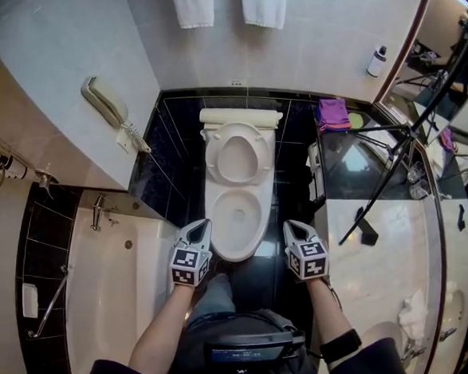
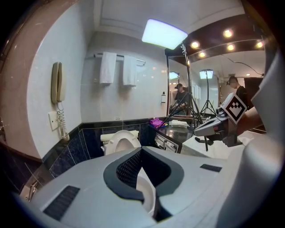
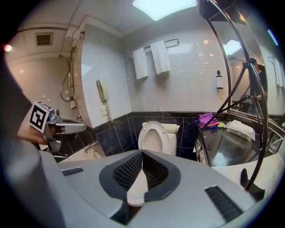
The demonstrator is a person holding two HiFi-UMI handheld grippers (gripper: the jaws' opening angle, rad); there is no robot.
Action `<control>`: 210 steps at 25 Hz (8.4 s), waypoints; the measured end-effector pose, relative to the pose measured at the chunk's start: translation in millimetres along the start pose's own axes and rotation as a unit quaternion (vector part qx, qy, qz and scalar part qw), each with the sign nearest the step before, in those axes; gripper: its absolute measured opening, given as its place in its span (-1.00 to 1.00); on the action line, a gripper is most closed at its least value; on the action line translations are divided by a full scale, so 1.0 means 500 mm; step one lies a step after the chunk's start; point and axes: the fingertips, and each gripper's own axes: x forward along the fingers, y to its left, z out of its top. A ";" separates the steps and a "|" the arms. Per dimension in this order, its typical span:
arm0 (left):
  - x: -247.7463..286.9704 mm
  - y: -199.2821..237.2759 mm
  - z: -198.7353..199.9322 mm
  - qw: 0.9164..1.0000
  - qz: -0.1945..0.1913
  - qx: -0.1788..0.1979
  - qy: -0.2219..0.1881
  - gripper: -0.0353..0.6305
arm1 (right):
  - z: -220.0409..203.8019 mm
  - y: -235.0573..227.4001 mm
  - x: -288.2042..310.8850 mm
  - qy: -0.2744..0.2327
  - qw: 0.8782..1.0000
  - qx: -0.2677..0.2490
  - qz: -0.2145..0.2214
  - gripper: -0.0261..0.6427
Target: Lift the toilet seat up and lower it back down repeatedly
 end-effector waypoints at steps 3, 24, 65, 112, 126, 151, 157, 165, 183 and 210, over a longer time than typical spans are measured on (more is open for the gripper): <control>0.030 0.012 -0.010 1.000 -0.008 0.000 0.013 -0.92 | 0.009 -0.011 0.036 0.005 1.000 -0.013 -0.010 -0.86; 0.458 0.208 -0.025 0.997 -0.061 -0.003 0.038 -0.92 | 0.186 -0.110 0.577 0.085 0.938 -0.335 -0.032 -0.24; 0.616 0.305 -0.168 0.994 -0.063 -0.059 0.064 -0.92 | 0.257 -0.087 0.883 0.108 0.826 -0.552 -0.039 -0.69; 0.390 0.037 -0.642 0.983 -0.017 -0.085 0.160 -0.92 | -0.372 0.073 0.469 0.120 0.906 -0.405 0.026 -0.87; 0.402 -0.042 -0.975 0.971 -0.055 -0.037 0.229 -0.92 | -0.636 0.032 0.562 0.146 0.933 -0.329 0.017 -0.87; 0.359 -0.041 -0.945 0.967 -0.032 -0.047 0.247 -0.92 | -0.649 0.024 0.486 0.163 0.937 -0.309 0.014 -0.87; 0.303 -0.002 -0.576 0.987 -0.023 -0.034 0.156 -0.92 | -0.395 0.058 0.385 0.110 0.958 -0.266 0.000 -0.87; 0.142 0.007 -0.188 0.998 -0.019 -0.009 0.067 -0.92 | -0.095 0.099 0.179 0.031 0.978 -0.207 -0.002 -0.87; -0.051 -0.003 0.018 1.000 -0.017 0.007 0.009 -0.92 | 0.075 0.107 -0.036 -0.021 0.988 -0.149 -0.023 -0.87; -0.081 -0.024 0.005 1.000 -0.010 0.013 -0.019 -0.92 | 0.011 0.095 -0.053 -0.012 0.990 -0.136 -0.044 -0.86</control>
